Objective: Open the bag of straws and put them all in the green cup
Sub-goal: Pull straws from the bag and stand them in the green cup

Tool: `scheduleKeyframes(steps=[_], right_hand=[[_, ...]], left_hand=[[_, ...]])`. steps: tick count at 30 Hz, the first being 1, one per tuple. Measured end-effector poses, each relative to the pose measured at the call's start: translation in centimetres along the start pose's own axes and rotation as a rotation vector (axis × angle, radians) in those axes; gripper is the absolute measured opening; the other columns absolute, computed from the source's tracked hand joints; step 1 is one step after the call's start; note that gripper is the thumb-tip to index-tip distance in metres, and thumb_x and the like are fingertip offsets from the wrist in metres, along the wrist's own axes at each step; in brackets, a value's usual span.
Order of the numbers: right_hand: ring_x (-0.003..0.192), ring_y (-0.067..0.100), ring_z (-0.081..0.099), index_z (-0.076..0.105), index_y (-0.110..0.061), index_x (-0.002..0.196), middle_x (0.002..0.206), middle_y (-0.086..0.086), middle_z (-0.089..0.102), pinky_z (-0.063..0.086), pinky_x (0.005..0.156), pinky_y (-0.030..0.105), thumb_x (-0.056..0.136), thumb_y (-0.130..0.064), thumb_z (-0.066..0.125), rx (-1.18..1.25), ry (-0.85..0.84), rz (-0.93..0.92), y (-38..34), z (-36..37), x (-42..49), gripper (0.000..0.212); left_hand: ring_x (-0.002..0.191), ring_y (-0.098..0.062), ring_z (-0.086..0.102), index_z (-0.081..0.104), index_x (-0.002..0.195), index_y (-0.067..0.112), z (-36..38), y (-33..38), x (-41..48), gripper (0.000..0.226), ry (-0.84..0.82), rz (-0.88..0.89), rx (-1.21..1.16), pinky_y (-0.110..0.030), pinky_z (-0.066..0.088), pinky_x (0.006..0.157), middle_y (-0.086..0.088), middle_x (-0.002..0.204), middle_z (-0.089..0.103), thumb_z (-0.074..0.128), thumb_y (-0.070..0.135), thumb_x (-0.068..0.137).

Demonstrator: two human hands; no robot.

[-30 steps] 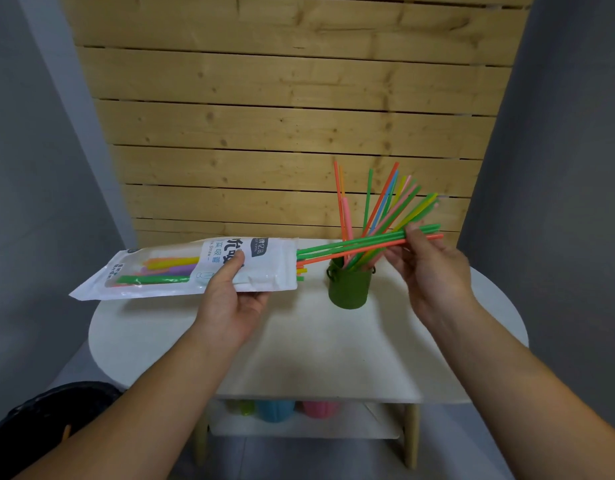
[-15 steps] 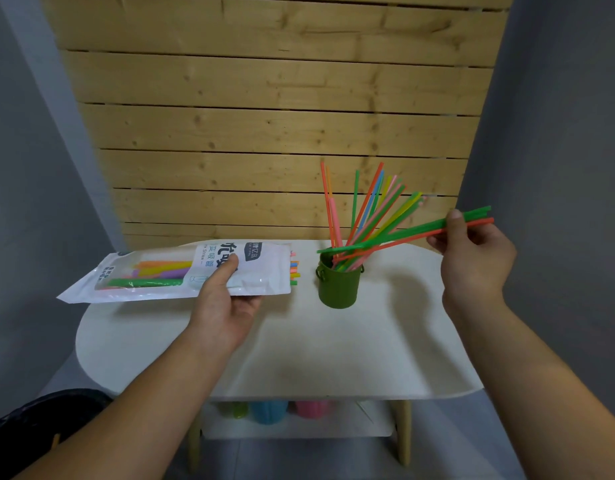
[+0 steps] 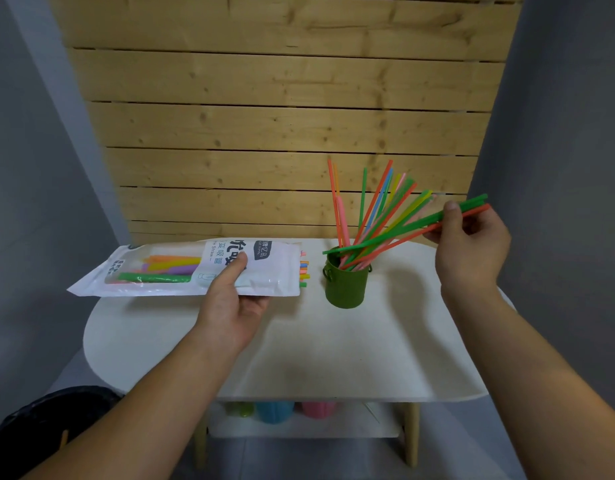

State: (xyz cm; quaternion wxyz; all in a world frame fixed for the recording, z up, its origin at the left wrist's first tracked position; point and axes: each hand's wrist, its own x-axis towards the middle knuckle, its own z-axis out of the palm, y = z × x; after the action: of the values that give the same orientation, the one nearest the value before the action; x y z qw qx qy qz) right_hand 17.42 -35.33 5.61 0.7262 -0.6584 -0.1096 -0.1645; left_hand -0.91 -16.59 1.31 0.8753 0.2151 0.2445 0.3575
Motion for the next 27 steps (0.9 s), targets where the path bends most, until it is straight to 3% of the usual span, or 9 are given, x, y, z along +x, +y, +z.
scheduleKeyframes(steps=[12,21,23,25,27], right_hand=[[0.088,0.018,0.073,0.064,-0.013,0.1,0.094,0.004,0.072,0.063,0.075,0.039,0.099,-0.028,0.054,0.024,-0.017,-0.066,-0.8,-0.4,-0.7,0.018],[0.084,0.016,0.073,0.064,-0.016,0.089,0.086,0.002,0.072,0.06,0.068,0.021,0.099,-0.018,0.058,-0.018,-0.281,-0.057,-0.1,1.0,-1.8,0.012],[0.084,0.022,0.073,0.064,-0.02,0.084,0.086,0.009,0.072,0.062,0.068,0.026,0.098,-0.018,0.059,-0.065,-0.301,-0.061,0.4,1.6,-1.7,0.015],[0.084,0.031,0.071,0.063,-0.023,0.082,0.088,0.015,0.071,0.063,0.071,0.041,0.097,-0.022,0.06,-0.128,-0.303,-0.048,0.9,2.2,-1.4,0.015],[0.082,0.03,0.068,0.062,-0.028,0.081,0.084,0.009,0.069,0.061,0.073,0.048,0.096,-0.025,0.059,-0.185,-0.285,-0.031,1.1,2.5,-1.0,0.016]], left_hand=[[0.084,-0.02,0.078,0.06,0.131,0.016,0.1,-0.3,-0.1,0.041,-0.01,-0.011,0.009,-0.036,0.061,0.057,-0.006,0.103,0.08,0.069,0.008,0.092],[0.081,-0.019,0.078,0.064,0.119,0.017,0.1,-0.7,-0.3,0.027,-0.032,-0.032,0.049,-0.037,0.064,0.06,-0.004,0.097,0.081,0.067,0.009,0.093],[0.084,-0.019,0.078,0.063,0.121,0.017,0.1,-0.8,-0.2,0.029,-0.033,-0.034,0.056,-0.037,0.064,0.062,-0.005,0.1,0.08,0.067,0.01,0.093],[0.085,-0.019,0.078,0.063,0.123,0.017,0.1,-0.7,-0.2,0.03,-0.034,-0.034,0.058,-0.036,0.063,0.061,-0.005,0.102,0.08,0.067,0.01,0.093],[0.087,-0.019,0.078,0.063,0.125,0.017,0.1,-0.7,-0.2,0.033,-0.033,-0.032,0.055,-0.036,0.064,0.063,-0.005,0.105,0.08,0.067,0.01,0.093]])
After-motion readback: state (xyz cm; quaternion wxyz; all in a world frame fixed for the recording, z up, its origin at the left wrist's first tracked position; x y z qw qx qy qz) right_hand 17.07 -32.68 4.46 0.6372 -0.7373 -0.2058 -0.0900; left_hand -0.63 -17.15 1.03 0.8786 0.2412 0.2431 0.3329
